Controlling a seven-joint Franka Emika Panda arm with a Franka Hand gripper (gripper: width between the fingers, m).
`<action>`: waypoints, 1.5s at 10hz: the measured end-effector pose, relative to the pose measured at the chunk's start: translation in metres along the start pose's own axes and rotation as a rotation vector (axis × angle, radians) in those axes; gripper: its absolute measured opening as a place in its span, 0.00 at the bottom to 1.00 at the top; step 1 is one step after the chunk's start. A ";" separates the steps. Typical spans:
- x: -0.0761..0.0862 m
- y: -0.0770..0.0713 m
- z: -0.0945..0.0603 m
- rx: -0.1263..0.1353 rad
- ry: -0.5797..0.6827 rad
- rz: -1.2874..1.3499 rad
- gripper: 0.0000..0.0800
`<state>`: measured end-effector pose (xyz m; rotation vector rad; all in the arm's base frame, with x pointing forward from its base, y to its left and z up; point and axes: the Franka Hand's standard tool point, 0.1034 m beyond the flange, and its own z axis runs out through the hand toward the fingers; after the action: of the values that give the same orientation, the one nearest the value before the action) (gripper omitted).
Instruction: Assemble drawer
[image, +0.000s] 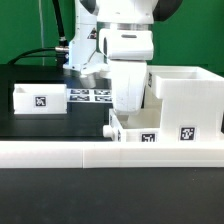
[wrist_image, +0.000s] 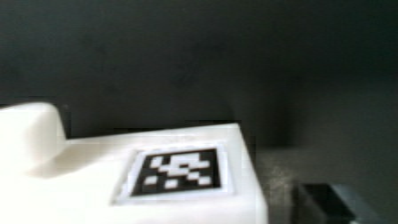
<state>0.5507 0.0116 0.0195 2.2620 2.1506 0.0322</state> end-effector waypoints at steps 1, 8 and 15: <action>0.000 0.001 -0.003 -0.003 -0.001 -0.003 0.75; -0.029 0.022 -0.047 0.009 -0.032 -0.048 0.81; -0.070 0.035 -0.028 0.003 0.111 -0.194 0.81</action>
Offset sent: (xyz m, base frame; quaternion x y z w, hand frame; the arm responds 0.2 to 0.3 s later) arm 0.0010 0.0020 0.0421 0.0211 -0.0244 0.0188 0.9993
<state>0.5818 -0.0605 0.0487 2.0880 2.4170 0.1546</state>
